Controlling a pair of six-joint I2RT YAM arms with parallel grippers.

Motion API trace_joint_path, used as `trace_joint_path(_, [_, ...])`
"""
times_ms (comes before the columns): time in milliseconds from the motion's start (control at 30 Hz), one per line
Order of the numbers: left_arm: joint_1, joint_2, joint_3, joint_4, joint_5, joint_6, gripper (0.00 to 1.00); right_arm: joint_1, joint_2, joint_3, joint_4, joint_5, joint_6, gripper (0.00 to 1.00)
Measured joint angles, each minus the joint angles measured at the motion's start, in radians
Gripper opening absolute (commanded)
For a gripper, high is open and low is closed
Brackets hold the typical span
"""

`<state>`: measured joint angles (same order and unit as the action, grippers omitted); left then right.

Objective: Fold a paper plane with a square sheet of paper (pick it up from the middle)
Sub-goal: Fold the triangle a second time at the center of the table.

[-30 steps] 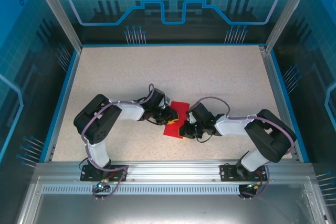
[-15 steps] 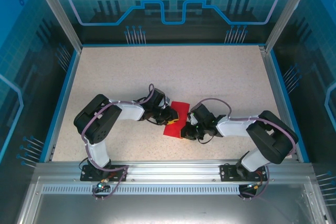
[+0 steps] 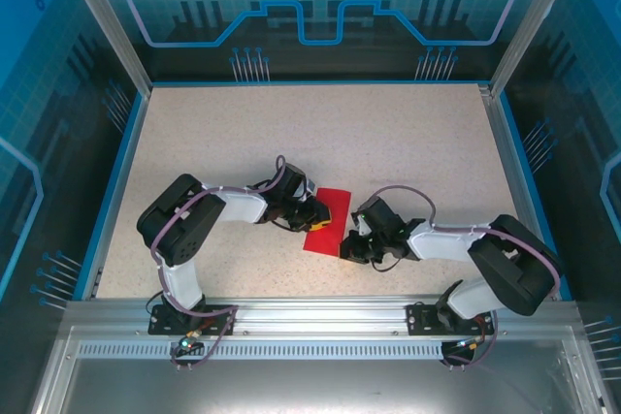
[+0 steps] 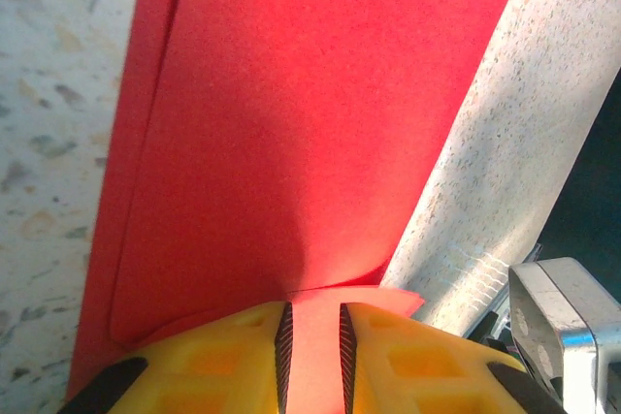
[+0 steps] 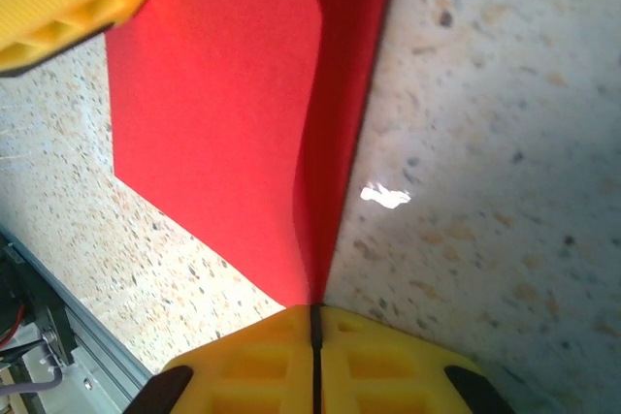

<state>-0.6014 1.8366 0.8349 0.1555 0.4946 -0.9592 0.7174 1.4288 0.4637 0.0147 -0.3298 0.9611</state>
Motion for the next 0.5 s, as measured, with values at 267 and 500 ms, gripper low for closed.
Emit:
trace_joint_path(267, [0.0, 0.0, 0.0, 0.0, 0.0, 0.0, 0.23, -0.003, -0.075, 0.001, -0.088, 0.008, -0.003, 0.13])
trace_joint_path(500, [0.0, 0.0, 0.0, 0.0, 0.0, 0.0, 0.23, -0.011, -0.087, 0.06, -0.057, 0.0, 0.002, 0.13])
